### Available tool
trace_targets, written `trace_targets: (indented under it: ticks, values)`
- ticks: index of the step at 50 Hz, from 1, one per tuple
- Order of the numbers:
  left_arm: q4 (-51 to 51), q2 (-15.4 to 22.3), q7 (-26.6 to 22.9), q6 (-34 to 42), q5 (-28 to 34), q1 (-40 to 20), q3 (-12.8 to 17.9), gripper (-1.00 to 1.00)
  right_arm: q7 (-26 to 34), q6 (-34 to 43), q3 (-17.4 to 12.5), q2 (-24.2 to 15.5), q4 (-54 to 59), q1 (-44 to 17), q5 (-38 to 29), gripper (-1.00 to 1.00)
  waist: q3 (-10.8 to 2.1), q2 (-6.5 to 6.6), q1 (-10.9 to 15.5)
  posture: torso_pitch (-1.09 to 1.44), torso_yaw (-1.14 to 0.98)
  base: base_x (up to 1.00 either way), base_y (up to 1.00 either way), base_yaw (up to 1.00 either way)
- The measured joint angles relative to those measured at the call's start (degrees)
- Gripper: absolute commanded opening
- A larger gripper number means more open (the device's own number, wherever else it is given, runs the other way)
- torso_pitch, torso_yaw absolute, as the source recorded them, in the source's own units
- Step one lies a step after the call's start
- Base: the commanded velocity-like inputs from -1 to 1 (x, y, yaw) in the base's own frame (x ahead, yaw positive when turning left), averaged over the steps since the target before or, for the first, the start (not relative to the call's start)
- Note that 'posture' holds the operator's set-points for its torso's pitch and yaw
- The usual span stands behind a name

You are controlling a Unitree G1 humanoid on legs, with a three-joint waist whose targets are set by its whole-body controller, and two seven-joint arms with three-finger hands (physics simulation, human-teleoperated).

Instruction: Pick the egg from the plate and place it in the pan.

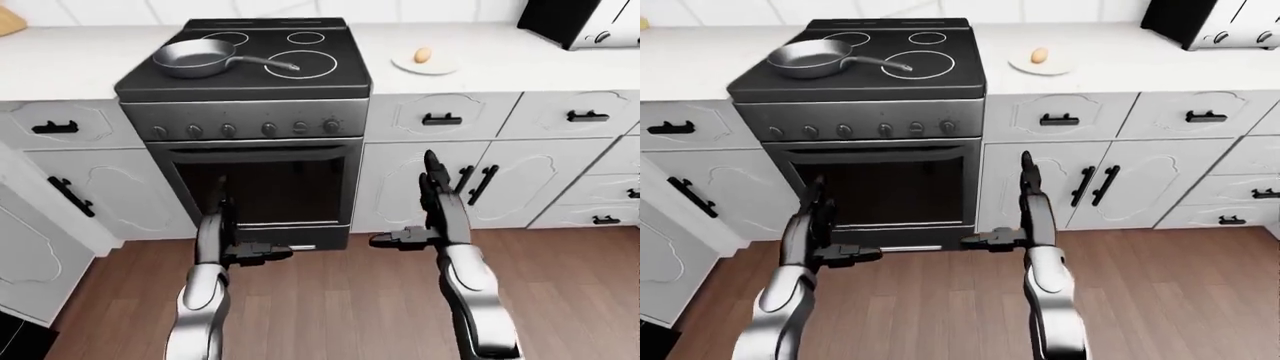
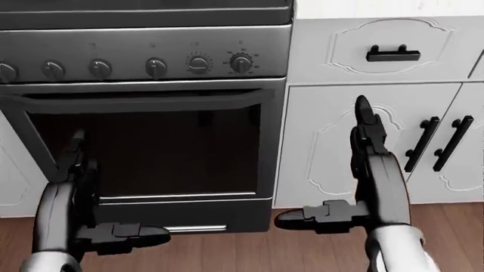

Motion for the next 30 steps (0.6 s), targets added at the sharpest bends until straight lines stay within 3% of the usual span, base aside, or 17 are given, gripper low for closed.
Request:
trace_targets:
  ticks: [5,13,22,30]
  values:
    - [-4.00,2.16,0.17,8.07,-0.79,-6.40,2.10,1.00,0.58,8.38,-0.86,-0.64,-5.48,-6.59,-1.53,1.00,-0.07,-0.02,0.01,0.00,0.00,0.00,0.00,0.00]
    - [-6.57,6.72,1.12,17.36,-4.29,-16.24,5.52,1.00,0.05,15.30,-2.73,-2.15,-4.59,-13.60,0.64,1.00,-0.03,0.26,0.02,0.00,0.00,0.00,0.00,0.00]
    - [-5.86,11.07,2.01,23.67,-6.62,-25.63,6.03,1.00,-0.50,24.25,-3.03,-4.53,-6.92,-20.47,1.99,1.00,0.87,0.49,-0.05,0.00,0.00,0.00,0.00,0.00]
    - [-12.44,13.84,2.18,32.25,-8.97,-30.19,6.81,1.00,-3.47,31.93,-6.36,-5.54,-11.33,-27.23,5.83,1.00,0.94,0.54,0.19,0.00,0.00,0.00,0.00,0.00]
